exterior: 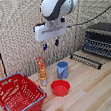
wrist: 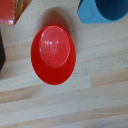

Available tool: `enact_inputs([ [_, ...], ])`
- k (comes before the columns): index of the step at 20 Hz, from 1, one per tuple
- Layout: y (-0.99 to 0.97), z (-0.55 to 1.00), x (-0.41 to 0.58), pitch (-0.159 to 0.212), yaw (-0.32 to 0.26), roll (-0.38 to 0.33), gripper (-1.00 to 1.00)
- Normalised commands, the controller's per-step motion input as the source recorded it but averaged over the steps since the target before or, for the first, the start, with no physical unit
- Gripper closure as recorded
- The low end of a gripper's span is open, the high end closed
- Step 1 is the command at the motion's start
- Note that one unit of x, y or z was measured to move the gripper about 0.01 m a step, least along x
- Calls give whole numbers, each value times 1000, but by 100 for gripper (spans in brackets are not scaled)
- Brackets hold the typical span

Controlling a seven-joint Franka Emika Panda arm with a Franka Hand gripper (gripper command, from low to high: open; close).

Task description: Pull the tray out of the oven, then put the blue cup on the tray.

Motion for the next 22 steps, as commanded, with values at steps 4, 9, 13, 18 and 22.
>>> enact_inputs([
  [4, 31, -15, 15, 0, 166, -197, -100],
  [9, 0, 98, 0, 0, 162, -331, -100],
  [13, 0, 86, 0, 0, 156, -352, -100],
  [18, -155, 33, 6, -33, 130, -318, -100],
  [22, -348, 18, 0, -39, 75, -318, -100],
])
